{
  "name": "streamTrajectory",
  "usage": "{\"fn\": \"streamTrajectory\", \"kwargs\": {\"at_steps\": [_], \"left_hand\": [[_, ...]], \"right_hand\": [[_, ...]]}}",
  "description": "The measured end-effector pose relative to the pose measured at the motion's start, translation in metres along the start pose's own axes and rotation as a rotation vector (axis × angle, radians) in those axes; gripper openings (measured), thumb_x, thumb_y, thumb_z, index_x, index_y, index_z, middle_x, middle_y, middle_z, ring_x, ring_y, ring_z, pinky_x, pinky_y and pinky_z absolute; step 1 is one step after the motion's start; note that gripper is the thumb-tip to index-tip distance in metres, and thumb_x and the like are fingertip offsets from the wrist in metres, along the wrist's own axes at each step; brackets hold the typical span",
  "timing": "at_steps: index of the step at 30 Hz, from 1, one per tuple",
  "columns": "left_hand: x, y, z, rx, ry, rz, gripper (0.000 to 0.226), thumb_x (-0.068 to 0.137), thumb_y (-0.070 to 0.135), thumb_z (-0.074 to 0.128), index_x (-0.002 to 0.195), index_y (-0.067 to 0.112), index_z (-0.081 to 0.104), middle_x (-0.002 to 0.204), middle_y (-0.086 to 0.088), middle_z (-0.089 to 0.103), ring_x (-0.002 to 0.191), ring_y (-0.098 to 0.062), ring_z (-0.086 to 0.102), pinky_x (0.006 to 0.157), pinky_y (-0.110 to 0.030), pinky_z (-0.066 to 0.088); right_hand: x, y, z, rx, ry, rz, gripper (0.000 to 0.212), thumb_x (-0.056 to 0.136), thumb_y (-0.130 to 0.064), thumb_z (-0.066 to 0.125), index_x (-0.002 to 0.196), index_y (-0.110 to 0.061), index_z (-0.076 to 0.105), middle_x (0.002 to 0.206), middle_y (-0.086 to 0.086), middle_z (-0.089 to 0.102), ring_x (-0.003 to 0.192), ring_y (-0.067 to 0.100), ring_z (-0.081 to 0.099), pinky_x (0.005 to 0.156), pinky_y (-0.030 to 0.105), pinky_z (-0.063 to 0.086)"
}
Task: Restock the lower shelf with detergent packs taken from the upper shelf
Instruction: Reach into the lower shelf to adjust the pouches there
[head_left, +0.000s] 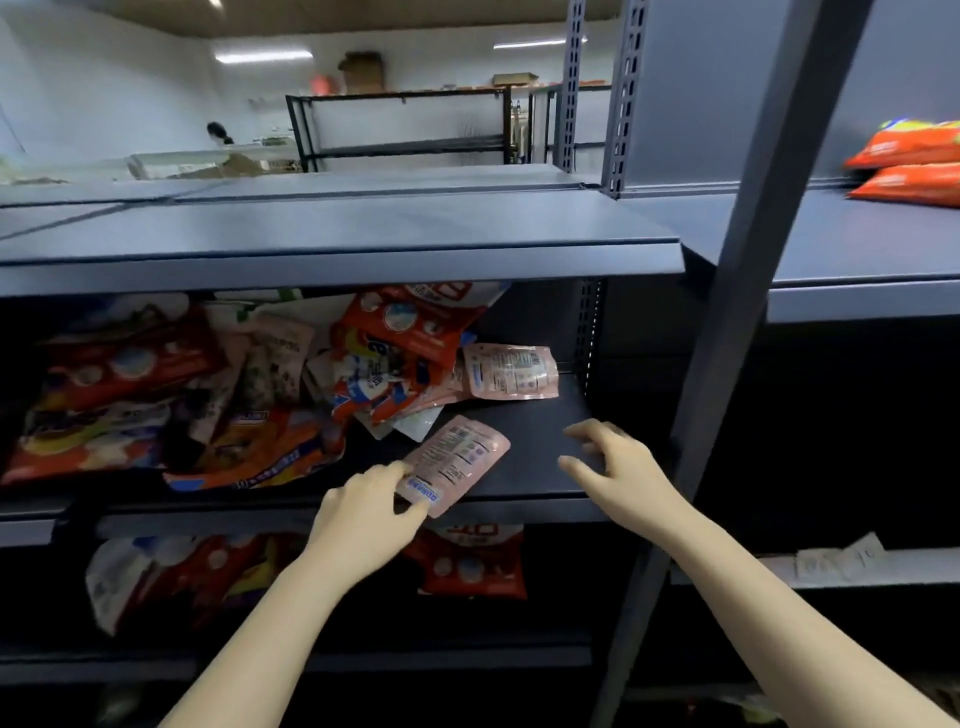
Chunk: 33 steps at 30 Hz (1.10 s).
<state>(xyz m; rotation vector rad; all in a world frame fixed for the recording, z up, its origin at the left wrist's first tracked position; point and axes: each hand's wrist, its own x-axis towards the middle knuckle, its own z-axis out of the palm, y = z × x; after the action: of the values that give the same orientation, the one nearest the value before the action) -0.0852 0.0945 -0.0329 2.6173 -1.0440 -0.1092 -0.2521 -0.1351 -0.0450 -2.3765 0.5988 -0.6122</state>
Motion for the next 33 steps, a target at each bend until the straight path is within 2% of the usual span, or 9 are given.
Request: {"fn": "streamTrajectory", "kwargs": {"at_steps": [3, 7, 11, 14, 18, 21, 26, 28, 33], "left_hand": [[0.02, -0.013, 0.016, 0.091, -0.119, 0.037, 0.06, 0.086, 0.053, 0.053, 0.139, 0.03, 0.037, 0.138, 0.005, 0.047, 0.124, -0.018, 0.046, 0.101, -0.037, 0.037], [0.046, -0.023, 0.033, -0.007, -0.111, 0.093, 0.066, 0.08, 0.049, 0.062, 0.139, 0.031, 0.039, 0.139, 0.006, 0.046, 0.126, -0.019, 0.043, 0.1, -0.035, 0.037], [0.072, -0.033, 0.049, 0.117, -0.285, 0.095, 0.087, 0.081, 0.043, 0.061, 0.152, 0.035, 0.01, 0.159, 0.007, 0.014, 0.146, -0.02, 0.011, 0.117, -0.04, 0.015], [0.085, -0.038, 0.061, 0.081, -0.303, 0.115, 0.081, 0.086, 0.054, 0.054, 0.15, 0.043, 0.006, 0.159, 0.017, 0.006, 0.147, -0.018, 0.003, 0.117, -0.04, 0.011], [0.103, -0.043, 0.061, -0.073, -0.124, 0.165, 0.054, 0.092, 0.042, 0.049, 0.142, 0.05, 0.031, 0.15, 0.023, 0.032, 0.136, -0.011, 0.031, 0.103, -0.026, 0.035], [0.117, -0.045, 0.056, -0.102, -0.017, 0.167, 0.039, 0.096, 0.031, 0.047, 0.134, 0.039, 0.05, 0.138, 0.015, 0.049, 0.125, -0.009, 0.047, 0.094, -0.025, 0.043], [0.12, -0.037, 0.054, -0.25, 0.411, 0.189, 0.015, 0.095, 0.019, 0.058, 0.089, 0.011, 0.069, 0.088, -0.005, 0.072, 0.081, -0.024, 0.068, 0.06, -0.025, 0.044], [0.12, -0.034, 0.05, -0.316, 0.508, 0.19, 0.014, 0.093, 0.013, 0.06, 0.082, 0.007, 0.066, 0.074, -0.01, 0.069, 0.068, -0.028, 0.068, 0.053, -0.024, 0.044], [0.121, -0.025, 0.033, -0.354, 0.624, 0.205, 0.035, 0.089, 0.03, 0.053, 0.092, 0.0, 0.071, 0.078, -0.014, 0.072, 0.068, -0.031, 0.069, 0.055, -0.044, 0.057]], "right_hand": [[0.026, 0.007, 0.016, -0.031, -0.071, 0.057, 0.042, 0.09, -0.039, 0.058, 0.127, -0.022, 0.051, 0.126, -0.006, 0.052, 0.116, 0.012, 0.051, 0.09, 0.026, 0.04], [0.061, 0.018, 0.032, -0.106, -0.116, 0.119, 0.04, 0.091, -0.04, 0.057, 0.127, -0.024, 0.051, 0.13, -0.008, 0.05, 0.119, 0.013, 0.05, 0.095, 0.029, 0.043], [0.091, 0.029, 0.048, -0.177, -0.101, 0.069, 0.039, 0.09, -0.035, 0.059, 0.125, -0.017, 0.055, 0.128, 0.0, 0.055, 0.118, 0.017, 0.052, 0.095, 0.027, 0.041], [0.111, 0.036, 0.059, -0.225, -0.136, 0.087, 0.043, 0.09, -0.036, 0.06, 0.128, -0.017, 0.053, 0.132, 0.001, 0.053, 0.119, 0.019, 0.052, 0.095, 0.031, 0.043], [0.133, 0.044, 0.077, -0.291, -0.139, 0.101, 0.048, 0.09, -0.037, 0.059, 0.131, -0.012, 0.049, 0.134, 0.007, 0.05, 0.119, 0.024, 0.052, 0.093, 0.038, 0.046], [0.148, 0.047, 0.091, -0.335, -0.122, 0.089, 0.051, 0.091, -0.039, 0.057, 0.132, -0.01, 0.046, 0.134, 0.01, 0.049, 0.121, 0.029, 0.048, 0.092, 0.039, 0.045], [0.171, 0.055, 0.109, -0.374, -0.085, 0.036, 0.056, 0.09, -0.037, 0.057, 0.135, -0.008, 0.042, 0.14, 0.011, 0.042, 0.125, 0.031, 0.045, 0.095, 0.038, 0.041], [0.181, 0.059, 0.114, -0.397, -0.077, 0.053, 0.066, 0.089, -0.039, 0.057, 0.142, -0.009, 0.033, 0.15, 0.01, 0.031, 0.136, 0.029, 0.033, 0.106, 0.041, 0.035], [0.208, 0.06, 0.125, -0.396, -0.128, 0.167, 0.096, 0.085, -0.055, 0.059, 0.152, -0.015, 0.004, 0.161, 0.002, 0.002, 0.148, 0.025, 0.0, 0.116, 0.054, 0.013]]}}
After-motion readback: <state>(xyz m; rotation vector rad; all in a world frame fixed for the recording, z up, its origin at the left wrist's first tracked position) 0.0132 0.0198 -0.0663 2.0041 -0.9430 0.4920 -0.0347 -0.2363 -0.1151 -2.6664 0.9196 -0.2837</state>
